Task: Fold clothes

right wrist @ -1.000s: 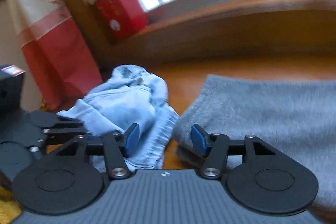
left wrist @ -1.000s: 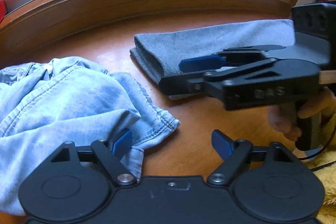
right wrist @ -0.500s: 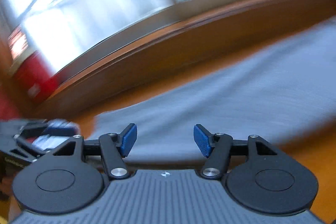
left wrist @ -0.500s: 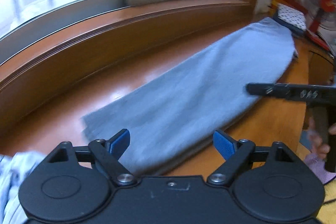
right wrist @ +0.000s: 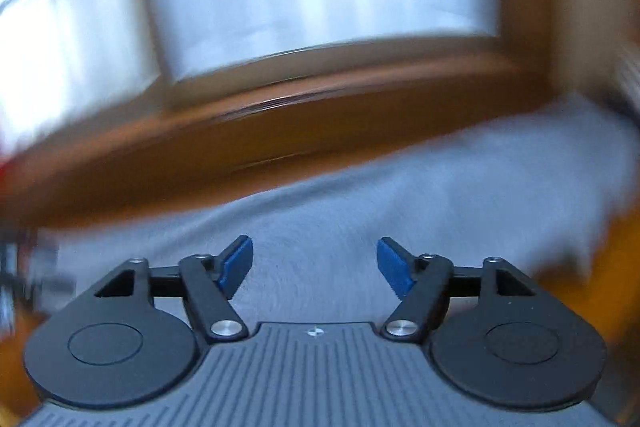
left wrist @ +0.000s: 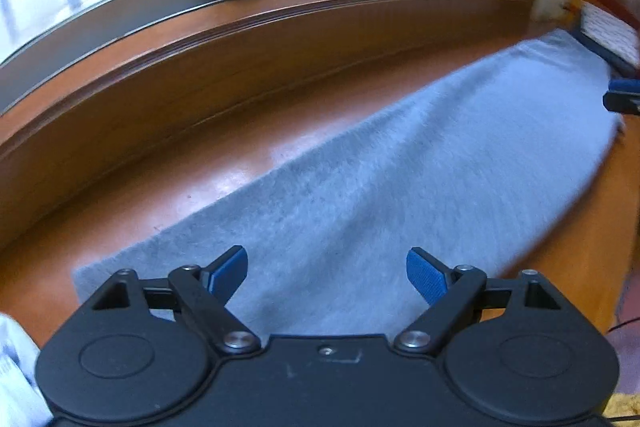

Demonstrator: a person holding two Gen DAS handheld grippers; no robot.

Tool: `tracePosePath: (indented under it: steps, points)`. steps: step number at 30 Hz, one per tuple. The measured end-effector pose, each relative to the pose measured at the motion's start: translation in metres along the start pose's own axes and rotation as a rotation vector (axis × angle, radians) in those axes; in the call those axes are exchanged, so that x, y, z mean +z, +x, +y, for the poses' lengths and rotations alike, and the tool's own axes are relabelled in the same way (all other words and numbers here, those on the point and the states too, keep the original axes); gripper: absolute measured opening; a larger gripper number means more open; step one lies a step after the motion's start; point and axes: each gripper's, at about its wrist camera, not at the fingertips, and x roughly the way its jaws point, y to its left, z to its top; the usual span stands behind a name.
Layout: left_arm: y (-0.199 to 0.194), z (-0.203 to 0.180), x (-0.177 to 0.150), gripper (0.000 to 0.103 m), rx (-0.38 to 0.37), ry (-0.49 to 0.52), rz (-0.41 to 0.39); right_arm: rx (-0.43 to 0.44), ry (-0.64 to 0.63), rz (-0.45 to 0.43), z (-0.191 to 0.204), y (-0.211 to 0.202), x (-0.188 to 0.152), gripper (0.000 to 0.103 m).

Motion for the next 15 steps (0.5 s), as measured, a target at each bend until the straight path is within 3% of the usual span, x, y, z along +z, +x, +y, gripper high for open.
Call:
tracePosePath:
  steps: [3,6,10,15]
  points:
    - [0.011,-0.030,0.010,0.085,0.042,-0.091,0.013,0.205,-0.343,0.078,-0.014,0.043,0.034,0.071]
    - [0.019,-0.064,0.021,0.085,0.059,-0.152,0.008,0.397,-0.542,0.174,-0.034,0.089,0.059,0.068]
    - [0.029,-0.103,0.038,0.085,0.065,-0.208,0.028,0.560,-0.632,0.268,-0.052,0.149,0.087,0.063]
    - [0.035,-0.125,0.053,0.085,0.107,-0.167,0.057,0.695,-0.746,0.332,-0.047,0.192,0.088,0.055]
